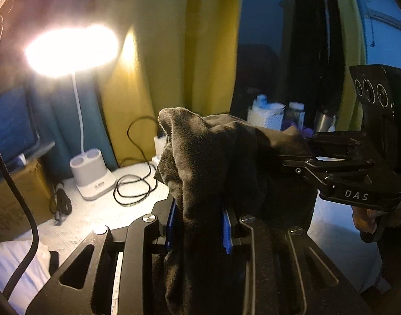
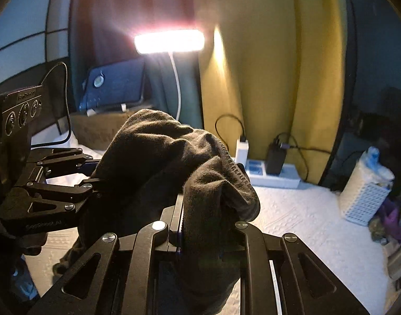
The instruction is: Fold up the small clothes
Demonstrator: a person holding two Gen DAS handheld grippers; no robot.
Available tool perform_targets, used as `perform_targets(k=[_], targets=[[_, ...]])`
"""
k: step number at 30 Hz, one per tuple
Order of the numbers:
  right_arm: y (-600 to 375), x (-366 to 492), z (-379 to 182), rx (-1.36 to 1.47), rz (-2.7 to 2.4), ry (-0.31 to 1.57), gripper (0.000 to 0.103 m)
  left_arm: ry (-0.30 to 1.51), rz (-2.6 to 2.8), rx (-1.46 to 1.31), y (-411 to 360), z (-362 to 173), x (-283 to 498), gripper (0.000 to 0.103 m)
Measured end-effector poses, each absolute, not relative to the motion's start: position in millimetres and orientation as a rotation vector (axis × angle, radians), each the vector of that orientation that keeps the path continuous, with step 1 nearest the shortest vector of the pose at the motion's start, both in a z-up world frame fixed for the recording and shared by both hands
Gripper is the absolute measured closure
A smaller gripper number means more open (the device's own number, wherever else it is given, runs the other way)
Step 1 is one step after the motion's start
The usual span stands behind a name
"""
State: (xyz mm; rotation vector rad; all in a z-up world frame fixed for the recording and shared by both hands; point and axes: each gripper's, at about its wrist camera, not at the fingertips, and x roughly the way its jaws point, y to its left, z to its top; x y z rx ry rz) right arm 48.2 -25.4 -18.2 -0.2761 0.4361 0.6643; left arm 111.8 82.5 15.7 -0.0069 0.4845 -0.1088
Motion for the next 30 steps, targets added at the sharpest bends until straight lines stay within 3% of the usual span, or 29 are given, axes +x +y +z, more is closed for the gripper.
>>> perform_targets(k=[19,30], targets=[[-34,-90,69,-0.354,0.676,0.123,0.085,0.266,-0.128,-0.045,71,89,11,0.078],[-9,-151,86,-0.385,0.753,0.024,0.085,0.191,-0.054,-0.007,85,112,-47,0.078]])
